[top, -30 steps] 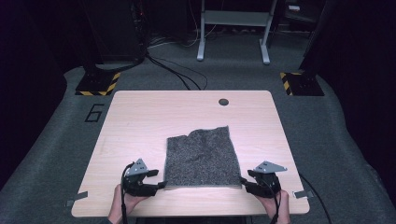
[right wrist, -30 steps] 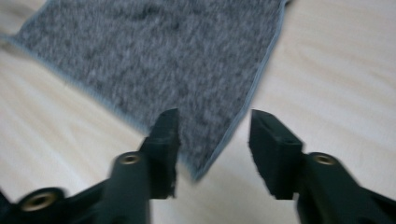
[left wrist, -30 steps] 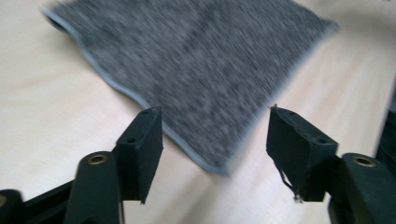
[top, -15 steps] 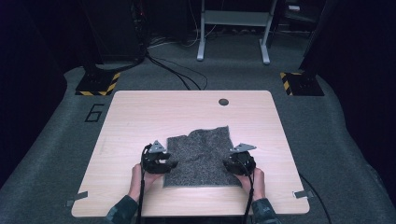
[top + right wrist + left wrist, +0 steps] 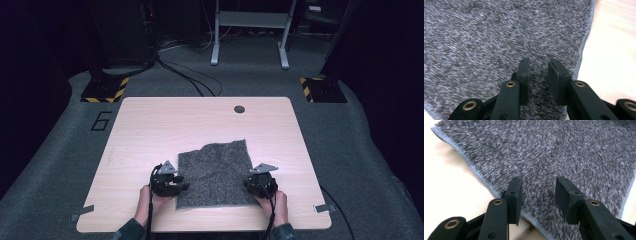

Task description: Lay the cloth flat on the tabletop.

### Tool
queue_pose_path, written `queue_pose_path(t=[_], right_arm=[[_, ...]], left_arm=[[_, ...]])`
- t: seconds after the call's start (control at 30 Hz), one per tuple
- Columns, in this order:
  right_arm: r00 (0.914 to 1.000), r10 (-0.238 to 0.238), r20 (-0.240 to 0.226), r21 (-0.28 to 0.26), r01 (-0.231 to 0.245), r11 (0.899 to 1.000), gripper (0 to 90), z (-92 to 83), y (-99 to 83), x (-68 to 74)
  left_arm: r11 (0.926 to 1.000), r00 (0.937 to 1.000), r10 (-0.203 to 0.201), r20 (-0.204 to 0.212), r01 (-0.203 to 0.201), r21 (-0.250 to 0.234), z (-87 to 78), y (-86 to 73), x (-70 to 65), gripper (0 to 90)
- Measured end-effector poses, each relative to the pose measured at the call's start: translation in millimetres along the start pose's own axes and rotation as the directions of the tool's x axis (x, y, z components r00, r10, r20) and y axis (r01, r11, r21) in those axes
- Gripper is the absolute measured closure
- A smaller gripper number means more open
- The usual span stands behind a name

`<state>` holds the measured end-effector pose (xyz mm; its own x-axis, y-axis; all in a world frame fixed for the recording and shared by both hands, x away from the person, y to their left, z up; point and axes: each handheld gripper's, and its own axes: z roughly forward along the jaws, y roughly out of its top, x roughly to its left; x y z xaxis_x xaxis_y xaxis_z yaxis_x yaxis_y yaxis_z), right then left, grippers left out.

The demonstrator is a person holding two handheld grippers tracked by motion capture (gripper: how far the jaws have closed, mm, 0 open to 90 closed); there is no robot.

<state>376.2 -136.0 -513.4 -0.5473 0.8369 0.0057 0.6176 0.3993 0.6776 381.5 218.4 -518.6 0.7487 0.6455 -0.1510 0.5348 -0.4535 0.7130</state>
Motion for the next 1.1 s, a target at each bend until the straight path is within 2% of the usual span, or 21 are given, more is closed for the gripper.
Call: queue_pose_path(t=[0.07, 0.13, 0.17, 0.23, 0.27, 0.3, 0.37, 0.4, 0.47, 0.53, 0.6, 0.63, 0.67, 0.73, 0.77, 0.83, 0.9, 0.93, 1.0, 1.07, 1.1], right_arm=[[1.0000, 0.007, 0.004, 0.006, -0.007, 1.000, 71.8, -4.4, -4.2, 3.0], [1.0000, -0.006, -0.008, 0.020, 0.007, 1.000, 70.5, -8.3, -6.9, 5.4], [0.9997, -0.022, -0.012, 0.028, 0.022, 0.999, 68.7, -9.7, -6.9, 5.6], [0.9996, -0.026, -0.009, -0.001, 0.026, 1.000, 68.3, -14.0, -4.7, 3.7], [1.0000, -0.004, -0.005, -0.007, 0.004, 1.000, 68.2, -16.5, -3.0, 3.0], [0.9998, -0.021, 0.001, -0.036, 0.021, 0.999, 68.2, -18.1, 0.2, -1.6], [0.9999, -0.011, 0.007, -0.084, 0.011, 0.996, 67.9, -19.1, 8.6, -8.6], [0.9998, -0.011, 0.014, -0.094, 0.012, 0.996, 67.7, -16.9, 12.1, -11.8], [0.9996, -0.011, 0.026, -0.093, 0.013, 0.996, 67.5, -8.5, 18.0, -15.7], [0.9997, -0.013, 0.019, -0.072, 0.014, 0.997, 67.3, 0.7, 21.3, -14.9], [0.9997, -0.009, 0.021, -0.056, 0.010, 0.998, 67.3, 7.7, 23.1, -11.3], [0.9992, -0.029, 0.026, -0.056, 0.031, 0.998, 67.4, 9.9, 23.0, -10.8], [0.9996, -0.016, 0.025, -0.051, 0.018, 0.999, 67.3, 11.1, 22.9, -8.6], [0.9994, -0.025, 0.026, -0.044, 0.026, 0.999, 67.3, 14.4, 22.1, -5.8], [0.9991, -0.027, 0.031, -0.036, 0.029, 0.999, 67.3, 15.5, 21.7, -5.0], [0.9994, -0.018, 0.030, -0.029, 0.019, 0.999, 67.3, 16.5, 20.4, -3.4], [0.9988, -0.039, 0.030, -0.023, 0.039, 0.999, 67.4, 17.9, 18.7, -4.3], [0.9989, -0.035, 0.033, -0.020, 0.035, 0.999, 67.6, 17.7, 17.8, -4.2], [0.9989, -0.031, 0.035, -0.019, 0.032, 0.999, 67.9, 16.5, 16.6, -4.5], [0.9986, -0.031, 0.043, -0.020, 0.031, 0.999, 68.6, 15.0, 14.8, -4.7], [0.9987, -0.025, 0.045, -0.019, 0.025, 1.000, 69.0, 14.0, 13.7, -4.9]], left_arm=[[0.9999, 0.9996, 0.001, 0.030, -0.001, 0.015, -4.1, -3.0, -2.6, 57.0], [0.9999, 0.9997, -0.003, 0.026, 0.003, 0.017, -6.5, -3.4, -3.4, 52.1], [1.0000, 0.9997, -0.003, 0.024, 0.003, 0.007, -9.8, -1.6, -1.2, 50.7], [0.9992, 0.9992, -0.035, 0.018, 0.036, -0.020, -15.4, 4.1, 5.5, 47.2], [0.9970, 0.9983, -0.057, 0.013, 0.057, -0.052, -18.2, 8.2, 10.7, 46.7], [0.9922, 0.9956, -0.093, -0.003, 0.093, -0.083, -22.9, 14.8, 16.0, 46.1], [0.9916, 0.9953, -0.077, -0.058, 0.071, -0.108, -28.3, 27.1, 29.4, 45.9], [0.9896, 0.9924, -0.091, -0.083, 0.081, -0.119, -28.5, 32.7, 35.7, 45.9], [0.9895, 0.9863, -0.106, -0.126, 0.092, -0.112, -25.2, 42.4, 48.7, 46.4], [0.9903, 0.9821, -0.120, -0.145, 0.109, -0.087, -18.1, 48.4, 61.5, 46.6], [0.9850, 0.9809, -0.163, -0.105, 0.156, -0.074, -8.8, 49.9, 72.3, 45.5], [0.9840, 0.9812, -0.173, -0.085, 0.169, -0.056, -6.1, 50.1, 75.7, 43.9], [0.9804, 0.9792, -0.192, -0.066, 0.188, -0.057, 0.2, 50.1, 79.2, 42.7], [0.9801, 0.9793, -0.197, -0.047, 0.195, -0.035, 9.3, 50.0, 80.0, 41.9], [0.9822, 0.9814, -0.188, -0.040, 0.187, -0.020, 12.8, 49.9, 79.3, 45.1], [0.9859, 0.9847, -0.167, -0.049, 0.167, 0.001, 18.4, 49.9, 75.9, 58.3], [0.9916, 0.9888, -0.129, -0.075, 0.130, 0.003, 19.7, 50.4, 71.3, 75.7], [0.9936, 0.9906, -0.113, -0.076, 0.113, -0.014, 18.5, 51.2, 68.4, 80.5], [0.9978, 0.9928, -0.057, -0.105, 0.052, -0.041, 12.5, 55.2, 57.3, 84.8], [0.9979, 0.9942, -0.009, -0.108, 0.002, -0.064, 6.7, 58.7, 45.8, 85.5], [0.9978, 0.9949, 0.027, -0.097, -0.033, -0.057, 2.9, 60.6, 37.3, 85.6]])
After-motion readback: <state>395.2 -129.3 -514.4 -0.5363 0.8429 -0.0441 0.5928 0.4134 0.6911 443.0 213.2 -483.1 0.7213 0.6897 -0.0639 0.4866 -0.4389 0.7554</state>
